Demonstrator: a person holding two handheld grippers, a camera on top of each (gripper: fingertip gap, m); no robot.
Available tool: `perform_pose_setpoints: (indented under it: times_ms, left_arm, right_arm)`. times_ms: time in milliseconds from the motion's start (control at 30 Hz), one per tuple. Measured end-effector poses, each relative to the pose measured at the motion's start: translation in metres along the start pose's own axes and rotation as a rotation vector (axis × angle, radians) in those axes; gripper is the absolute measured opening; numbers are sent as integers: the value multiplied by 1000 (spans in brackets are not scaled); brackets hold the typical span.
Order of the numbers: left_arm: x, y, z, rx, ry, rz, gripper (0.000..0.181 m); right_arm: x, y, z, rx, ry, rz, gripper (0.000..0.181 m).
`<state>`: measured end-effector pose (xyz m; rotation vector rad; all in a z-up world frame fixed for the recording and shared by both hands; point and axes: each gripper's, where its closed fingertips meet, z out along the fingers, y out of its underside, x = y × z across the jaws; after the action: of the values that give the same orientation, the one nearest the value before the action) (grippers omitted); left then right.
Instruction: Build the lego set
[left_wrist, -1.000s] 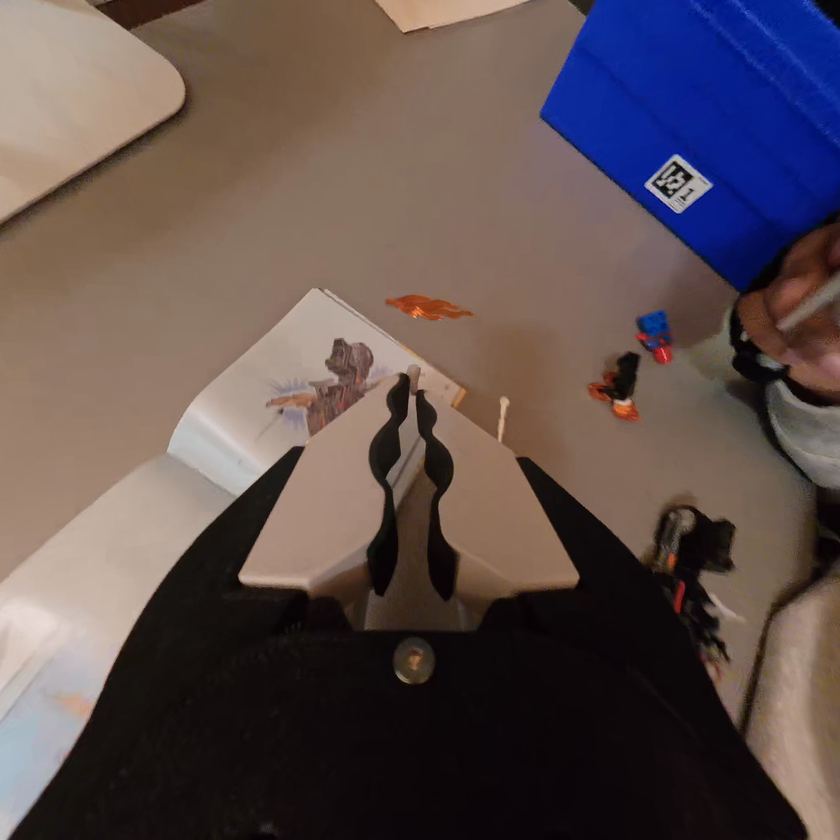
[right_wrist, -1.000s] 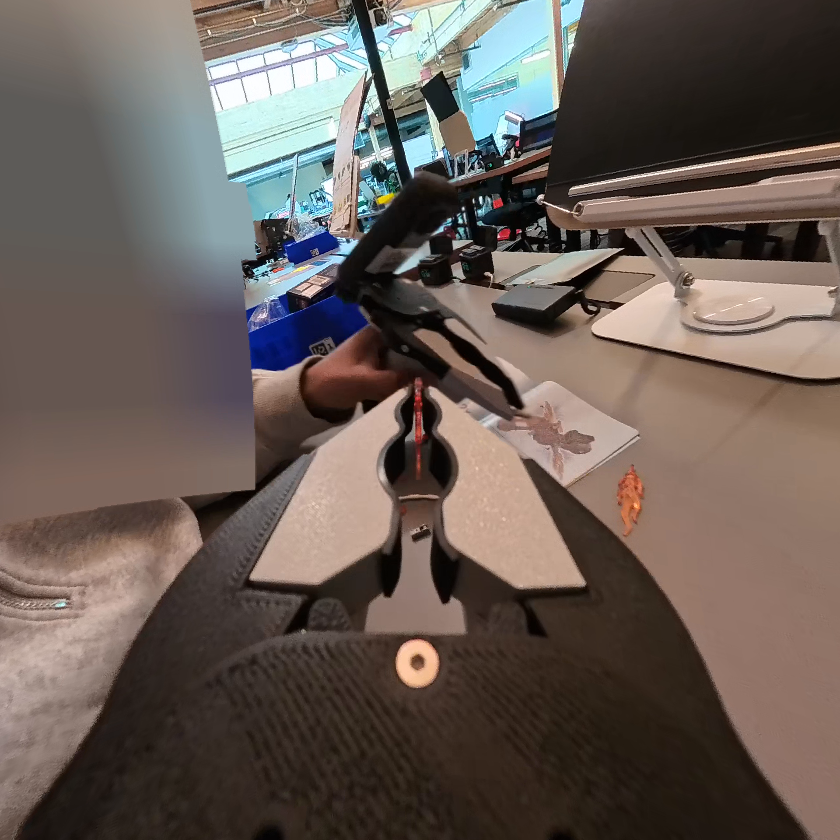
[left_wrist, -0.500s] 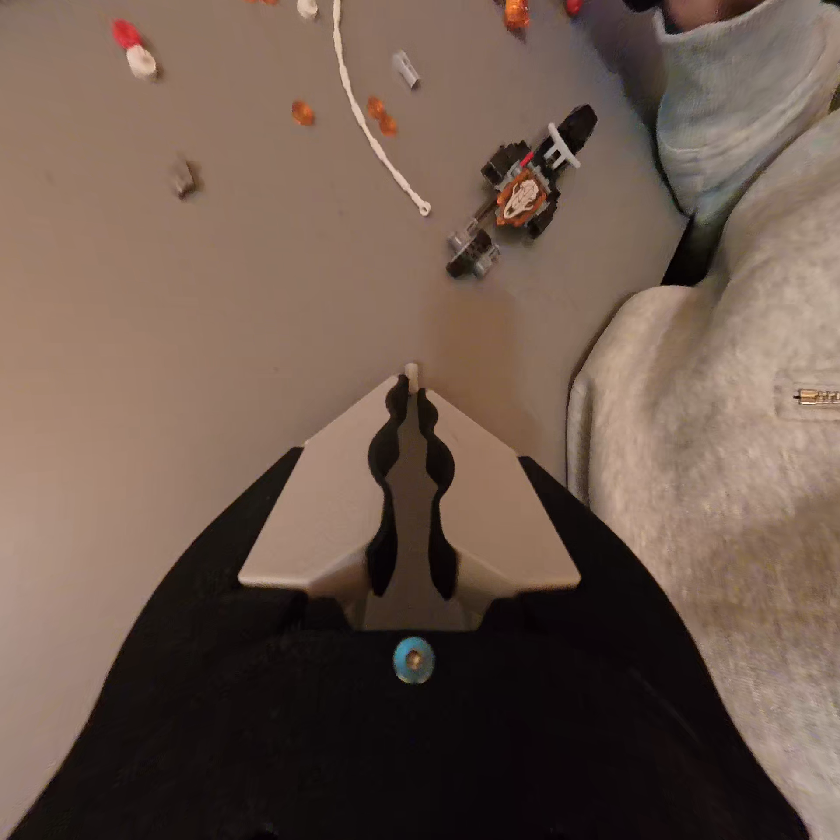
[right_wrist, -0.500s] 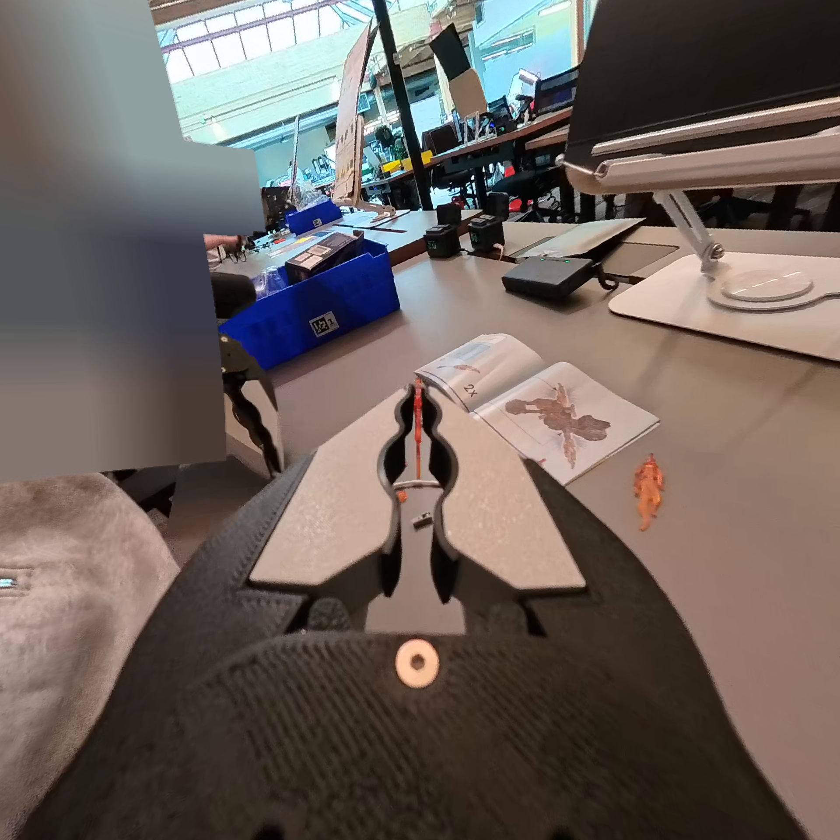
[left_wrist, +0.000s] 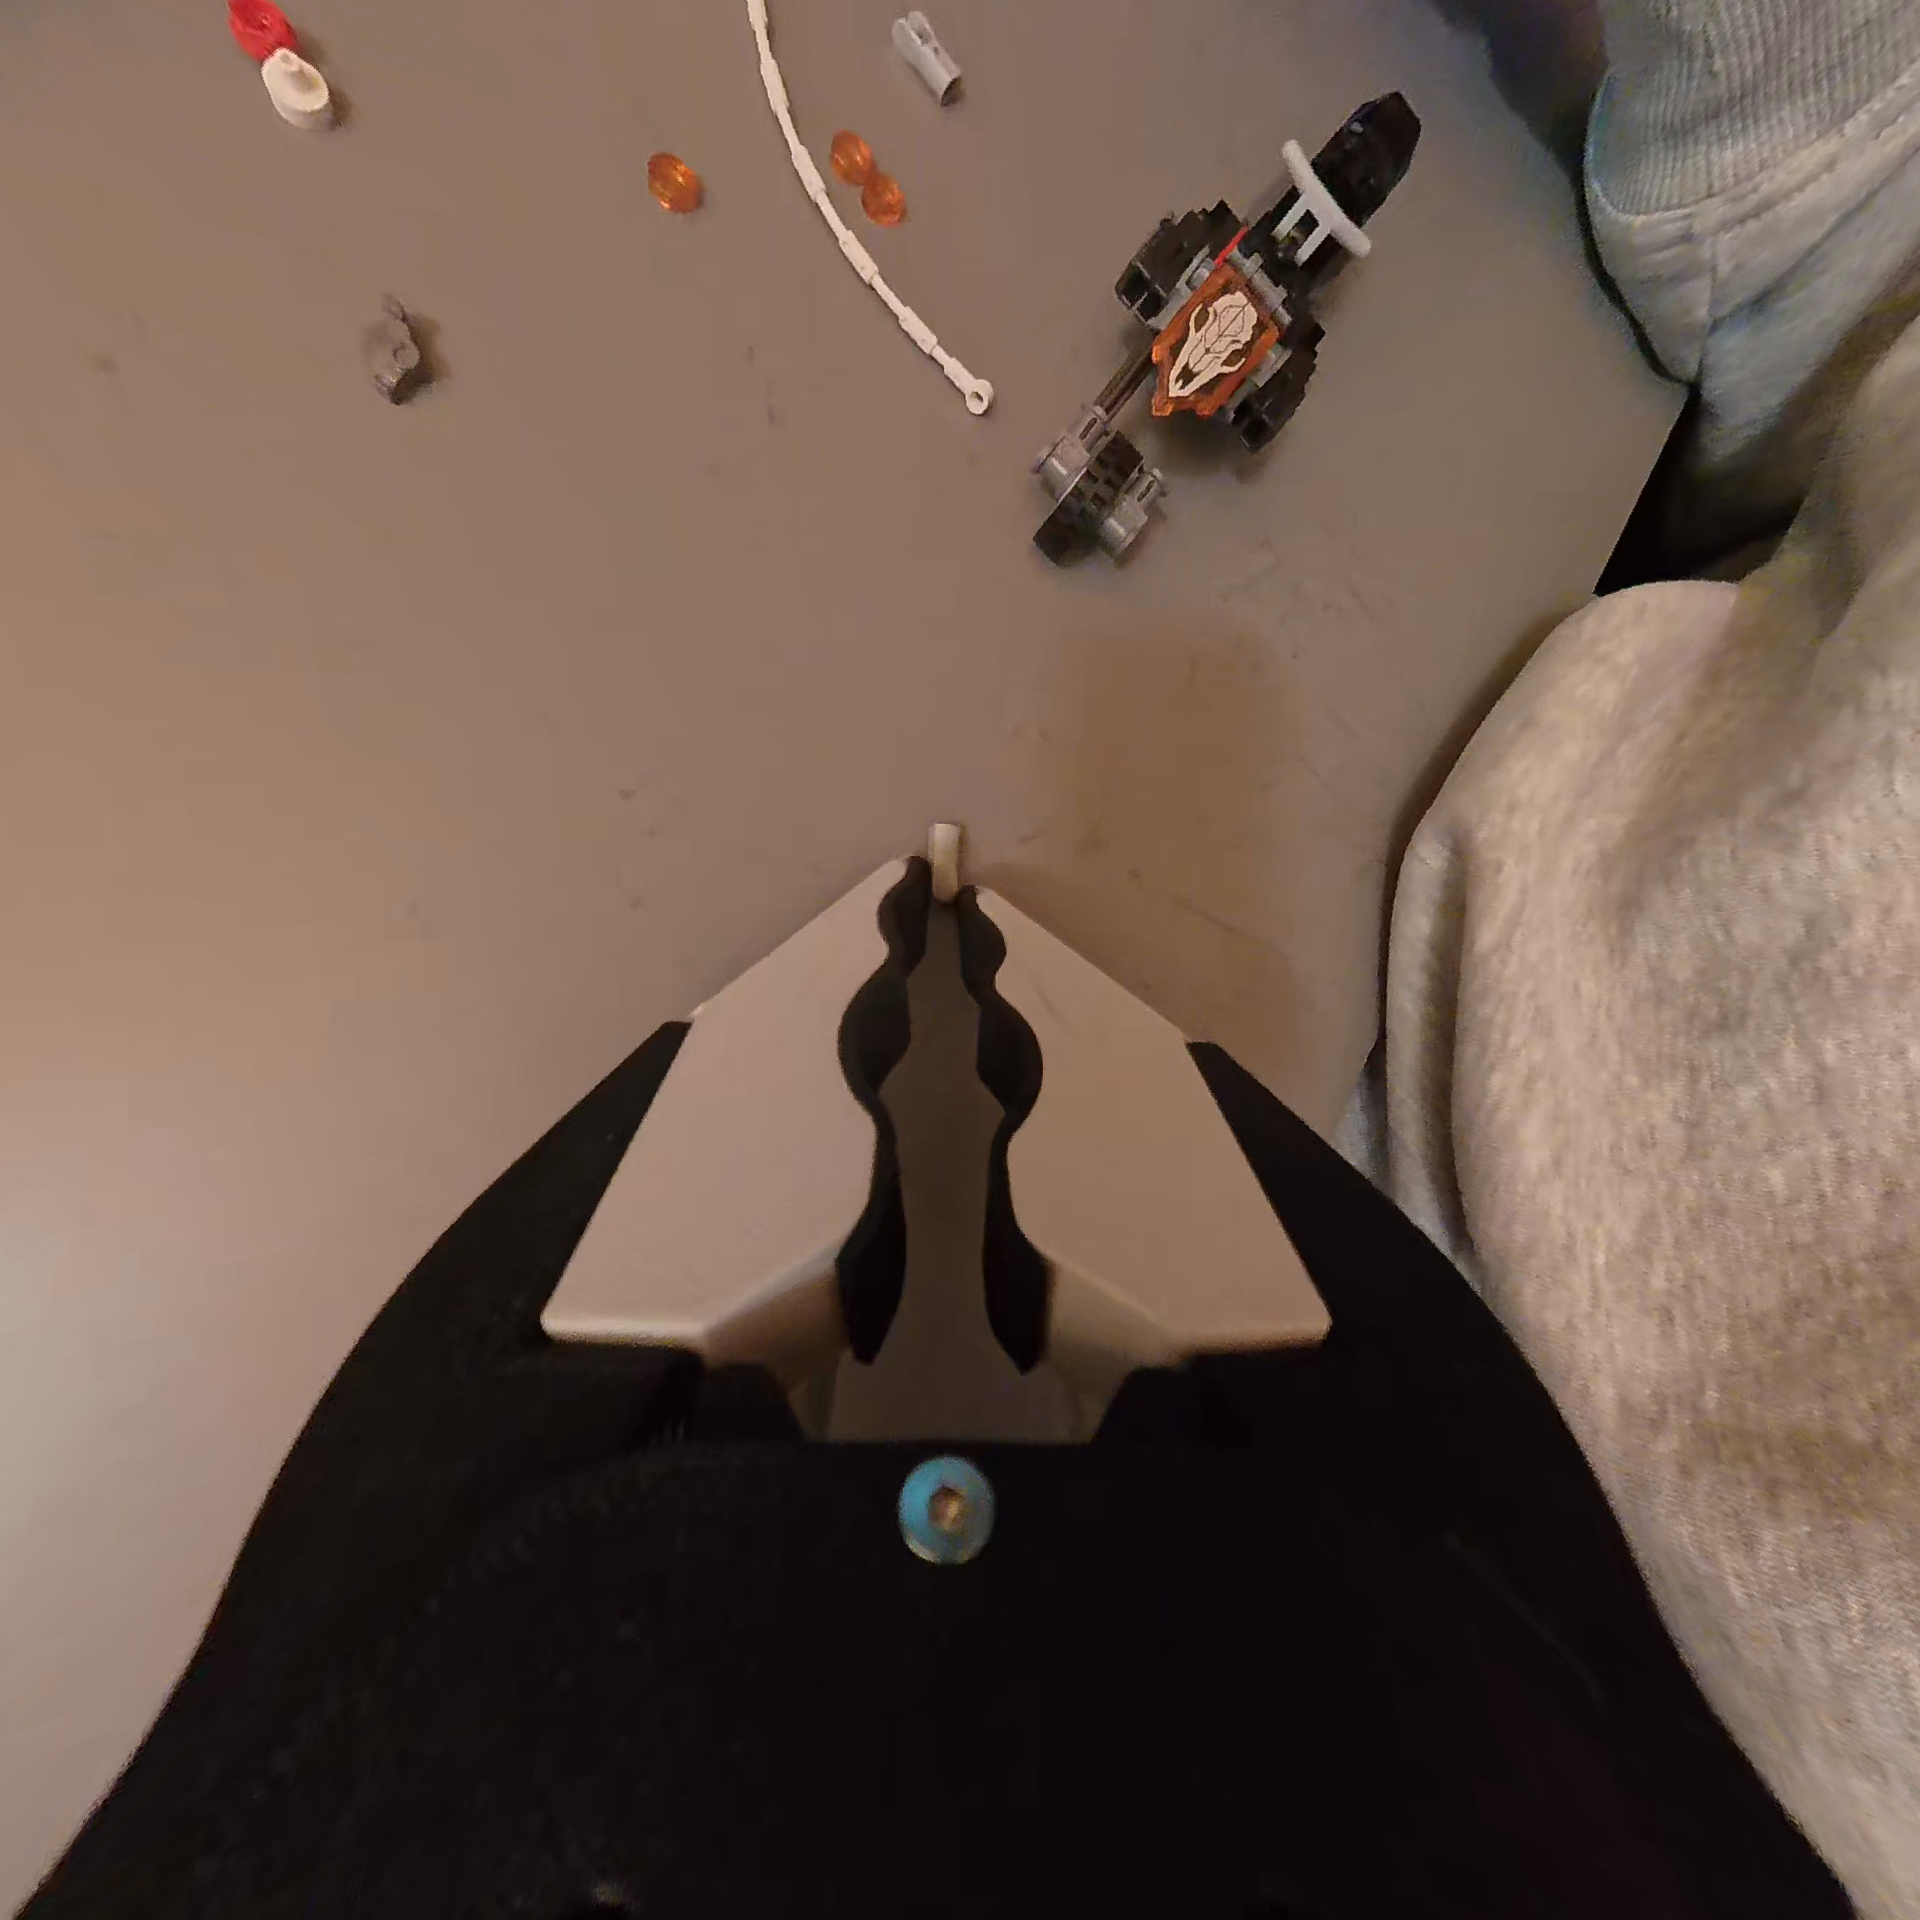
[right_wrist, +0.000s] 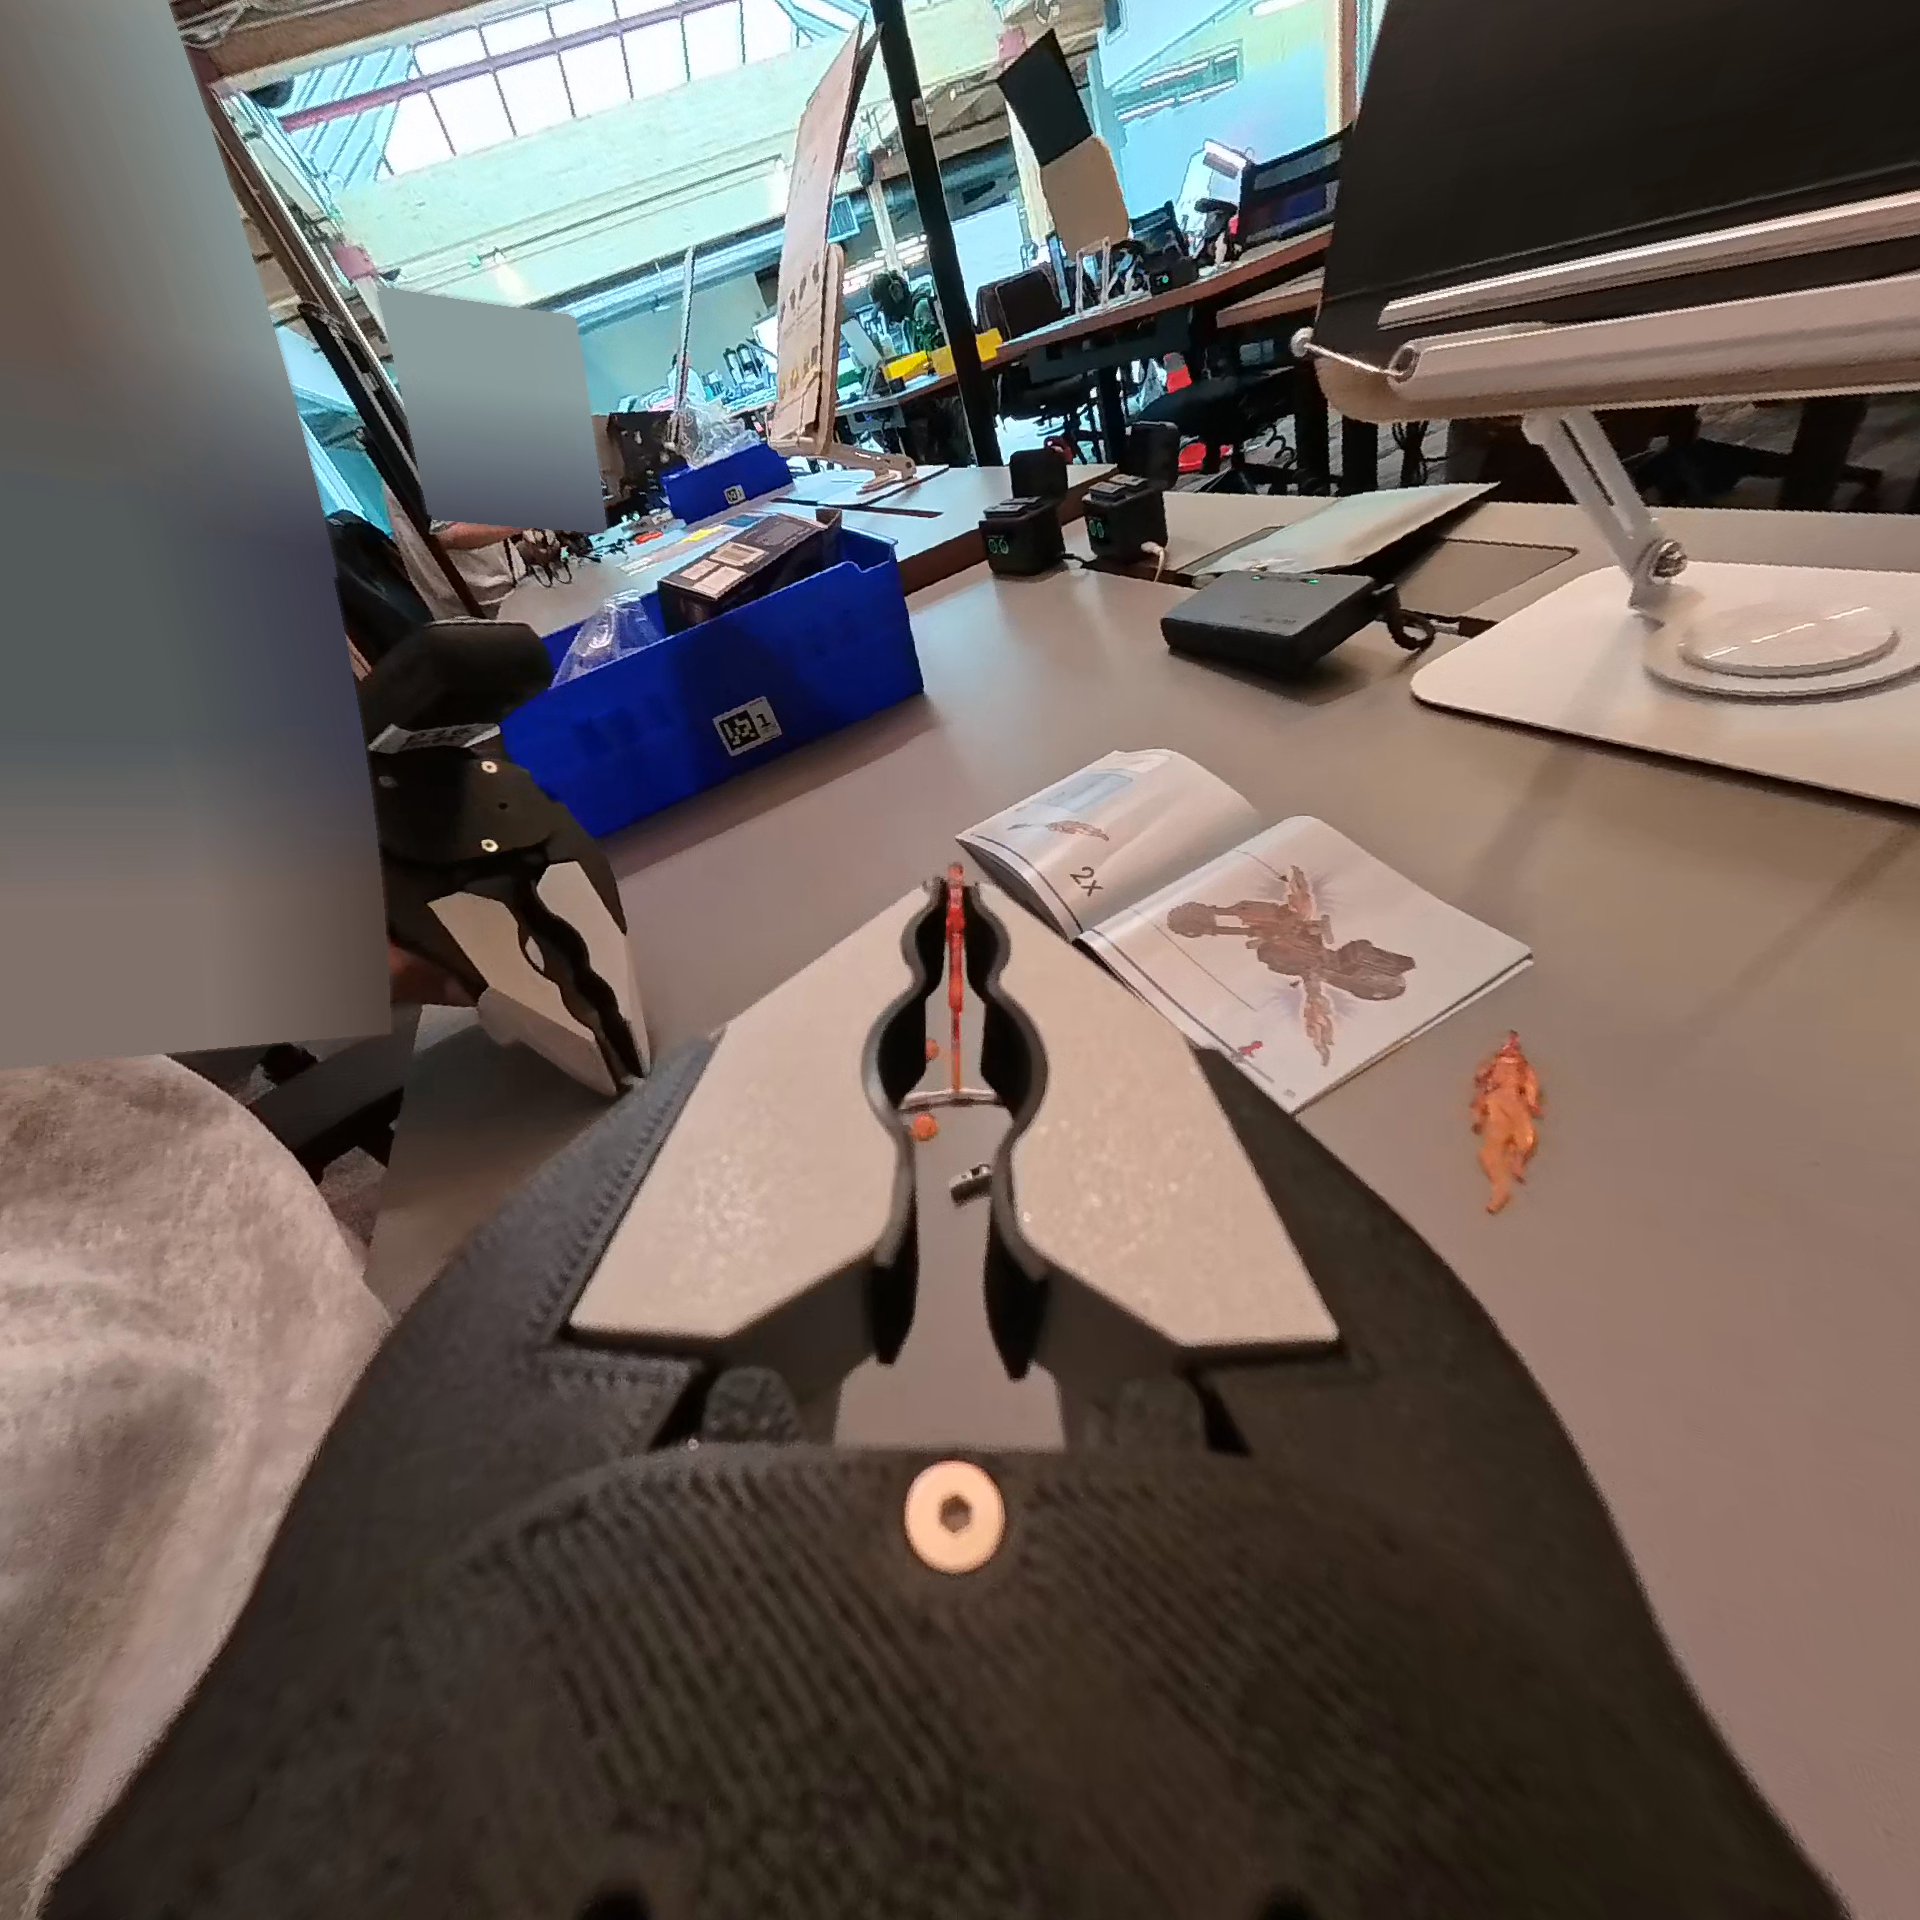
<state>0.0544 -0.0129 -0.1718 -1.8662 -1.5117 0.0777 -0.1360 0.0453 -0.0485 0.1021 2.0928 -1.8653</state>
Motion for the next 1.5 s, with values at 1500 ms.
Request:
perform_pose_setpoints:
  times_ms: [1500]
  left_arm:
    - [14,-28,-8,338,-12,54,2]
  right_arm:
    - [-35,20,15,-108,-174,-25,0]
